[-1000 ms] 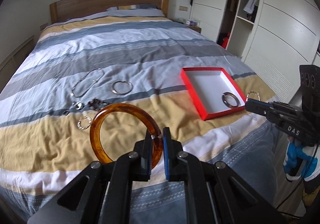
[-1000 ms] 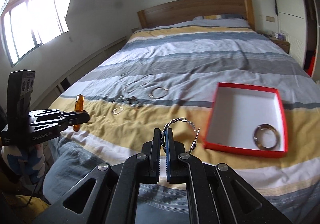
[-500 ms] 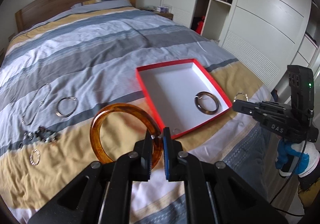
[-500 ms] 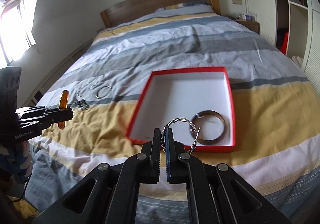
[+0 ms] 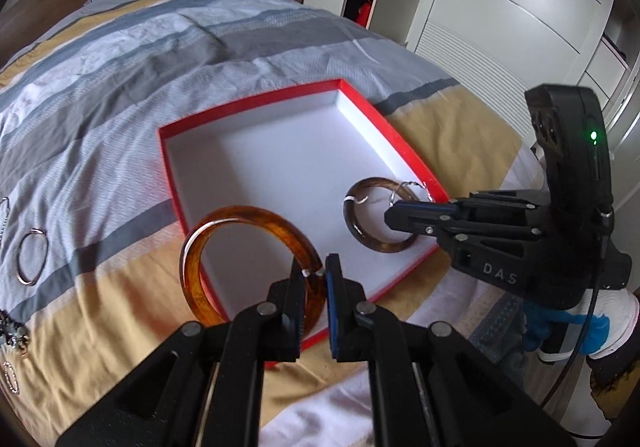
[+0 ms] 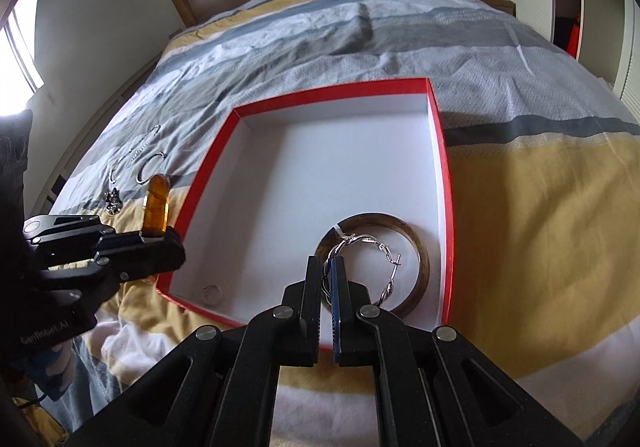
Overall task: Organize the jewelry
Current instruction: 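Carry the amber bangle and silver hoop with both tools over the red box, then open both tools to release the bangle and hoop into the box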
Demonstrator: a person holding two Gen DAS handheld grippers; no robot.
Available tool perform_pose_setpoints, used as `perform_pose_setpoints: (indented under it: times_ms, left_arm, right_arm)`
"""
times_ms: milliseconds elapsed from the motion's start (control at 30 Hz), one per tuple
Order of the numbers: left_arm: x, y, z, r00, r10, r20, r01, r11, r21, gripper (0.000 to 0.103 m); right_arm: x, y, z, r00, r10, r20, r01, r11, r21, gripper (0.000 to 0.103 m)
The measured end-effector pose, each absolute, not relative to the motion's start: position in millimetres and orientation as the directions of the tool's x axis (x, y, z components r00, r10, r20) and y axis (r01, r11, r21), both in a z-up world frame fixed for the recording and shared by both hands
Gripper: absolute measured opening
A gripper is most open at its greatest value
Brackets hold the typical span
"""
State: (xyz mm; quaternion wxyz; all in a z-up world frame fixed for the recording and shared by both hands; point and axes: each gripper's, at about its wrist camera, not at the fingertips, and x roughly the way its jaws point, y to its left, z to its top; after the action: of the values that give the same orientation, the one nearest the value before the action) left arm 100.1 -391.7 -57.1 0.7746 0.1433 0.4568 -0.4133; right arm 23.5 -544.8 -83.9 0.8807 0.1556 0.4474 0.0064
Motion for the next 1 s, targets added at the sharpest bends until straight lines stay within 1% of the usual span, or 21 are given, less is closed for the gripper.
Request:
perform_pose_setpoints:
  times_ms: [267, 500, 633, 833, 1000]
  left_arm:
    - [108, -408, -86, 0.186, -0.492, -0.851, 0.776, 0.605, -0.180, 0.009]
    - [112, -414, -113, 0.112, -0.476, -0.872, 0.756, 0.610, -0.236, 0.010]
    - [118, -412, -115, 0.085, -0.493, -0.866, 0.736, 0.617, -0.279, 0.010]
    - [119, -410, -115, 0.082, -0.496, -0.865, 0.729, 0.622, -0.288, 0.012]
    - [117, -409, -114, 0.082, -0.483, -0.872, 0.729, 0.625, -0.278, 0.012]
  right_arm:
    - [41, -552, -100, 0.558, 0.179, -0.810, 0.106, 0.953, 0.284, 0.005]
    - [51, -544, -108, 0.508, 0.190, -0.840, 0.073, 0.962, 0.261, 0.005]
    - [54, -544, -113, 0.485, 0.194, -0.853, 0.074, 0.963, 0.261, 0.003]
    - [58, -546, -113, 0.463, 0.216, -0.860, 0.068, 0.958, 0.278, 0.003]
    - [57, -545, -110, 0.465, 0.223, -0.857, 0.067, 0.956, 0.285, 0.008]
